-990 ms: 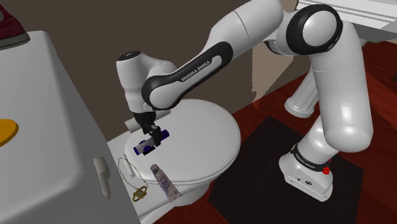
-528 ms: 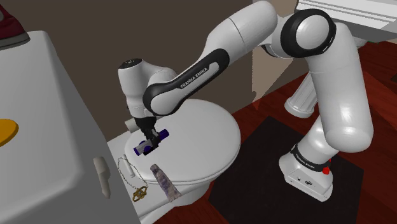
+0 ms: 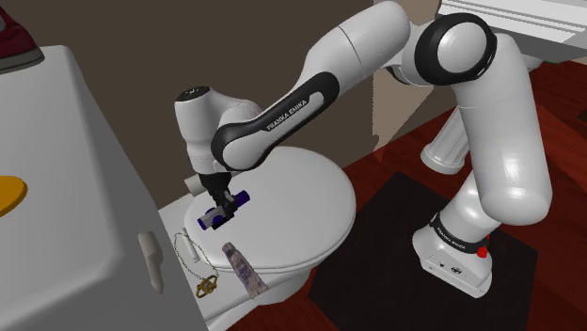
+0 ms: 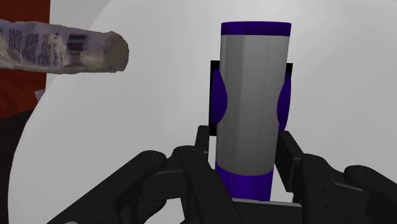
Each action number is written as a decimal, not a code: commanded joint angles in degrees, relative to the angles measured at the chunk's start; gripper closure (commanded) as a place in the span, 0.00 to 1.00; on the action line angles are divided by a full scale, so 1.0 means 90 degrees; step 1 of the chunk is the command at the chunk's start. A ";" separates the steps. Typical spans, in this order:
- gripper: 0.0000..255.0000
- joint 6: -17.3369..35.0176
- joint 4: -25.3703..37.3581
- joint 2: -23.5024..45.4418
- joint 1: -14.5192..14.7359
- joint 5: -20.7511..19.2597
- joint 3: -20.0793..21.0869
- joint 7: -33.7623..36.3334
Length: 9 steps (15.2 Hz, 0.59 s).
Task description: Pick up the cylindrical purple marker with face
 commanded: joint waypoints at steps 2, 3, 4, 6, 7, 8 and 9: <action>1.00 -0.0114 0.0012 -0.0096 -0.0031 0.0056 0.0048 -0.0022; 1.00 -0.0171 0.0026 -0.0143 -0.0045 0.0083 0.0071 -0.0032; 1.00 -0.0229 0.0039 -0.0191 -0.0060 0.0110 0.0094 -0.0042; 1.00 -0.0345 0.0070 -0.0284 -0.0087 0.0163 0.0139 -0.0062; 1.00 -0.0404 0.0088 -0.0329 -0.0100 0.0190 0.0160 -0.0072; 1.00 -0.0464 0.0108 -0.0374 -0.0112 0.0216 0.0182 -0.0082; 1.00 -0.0524 0.0129 -0.0418 -0.0124 0.0243 0.0203 -0.0092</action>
